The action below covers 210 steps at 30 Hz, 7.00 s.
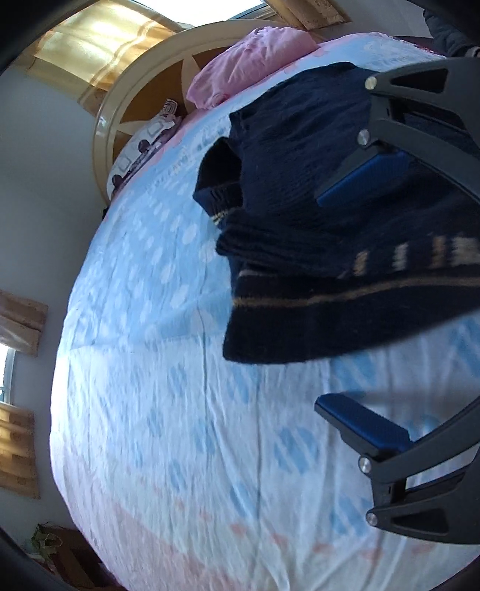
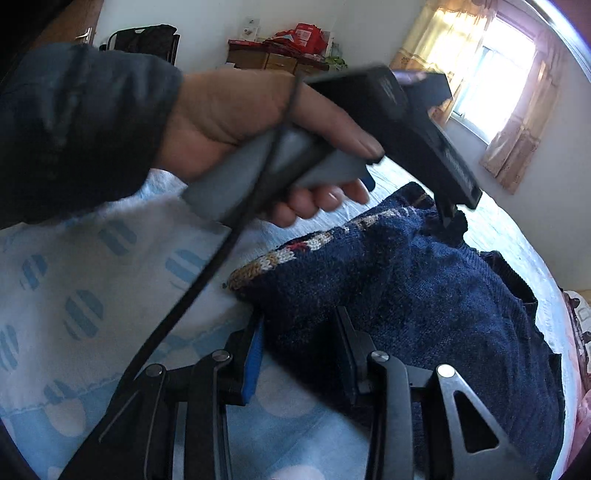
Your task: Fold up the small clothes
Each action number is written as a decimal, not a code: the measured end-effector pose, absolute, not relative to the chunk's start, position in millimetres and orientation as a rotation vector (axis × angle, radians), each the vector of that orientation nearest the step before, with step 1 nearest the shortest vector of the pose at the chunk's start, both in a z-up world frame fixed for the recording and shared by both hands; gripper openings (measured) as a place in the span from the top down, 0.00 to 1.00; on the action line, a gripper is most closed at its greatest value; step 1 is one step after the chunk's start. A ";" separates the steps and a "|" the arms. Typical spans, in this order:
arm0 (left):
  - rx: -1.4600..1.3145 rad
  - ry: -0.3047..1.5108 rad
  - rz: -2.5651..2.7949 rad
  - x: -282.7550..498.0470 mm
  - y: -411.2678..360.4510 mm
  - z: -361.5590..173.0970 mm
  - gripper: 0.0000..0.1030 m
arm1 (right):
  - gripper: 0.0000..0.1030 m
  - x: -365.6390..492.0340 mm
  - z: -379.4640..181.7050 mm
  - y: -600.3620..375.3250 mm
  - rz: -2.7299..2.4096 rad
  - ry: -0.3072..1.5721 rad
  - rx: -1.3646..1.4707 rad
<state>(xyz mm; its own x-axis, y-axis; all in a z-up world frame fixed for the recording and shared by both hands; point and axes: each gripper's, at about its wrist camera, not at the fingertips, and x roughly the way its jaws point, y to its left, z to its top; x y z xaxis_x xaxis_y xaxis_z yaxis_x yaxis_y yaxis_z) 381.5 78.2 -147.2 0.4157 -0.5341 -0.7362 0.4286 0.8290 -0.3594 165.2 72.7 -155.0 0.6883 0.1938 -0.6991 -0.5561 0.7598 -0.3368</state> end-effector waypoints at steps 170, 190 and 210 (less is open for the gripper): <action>0.046 0.876 -0.846 214.8 -95.8 -142.7 0.00 | 0.60 216.4 -85.5 -281.0 0.150 0.821 -0.028; 0.073 0.899 -0.828 218.7 -102.9 -147.5 0.00 | 0.56 172.4 -133.0 -256.3 0.088 0.815 -0.118; -0.098 0.923 -0.739 272.8 -100.1 -127.8 0.00 | 0.35 172.7 -76.6 -384.0 0.142 0.737 0.271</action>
<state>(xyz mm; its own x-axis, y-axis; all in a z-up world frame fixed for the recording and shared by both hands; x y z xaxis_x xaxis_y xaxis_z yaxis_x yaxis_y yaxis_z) 272.8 -100.1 -127.8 0.3794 -0.6176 -0.6889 0.5378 0.7531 -0.3790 172.7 -384.0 -76.6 0.7329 0.2216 -0.6432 -0.0324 0.9558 0.2923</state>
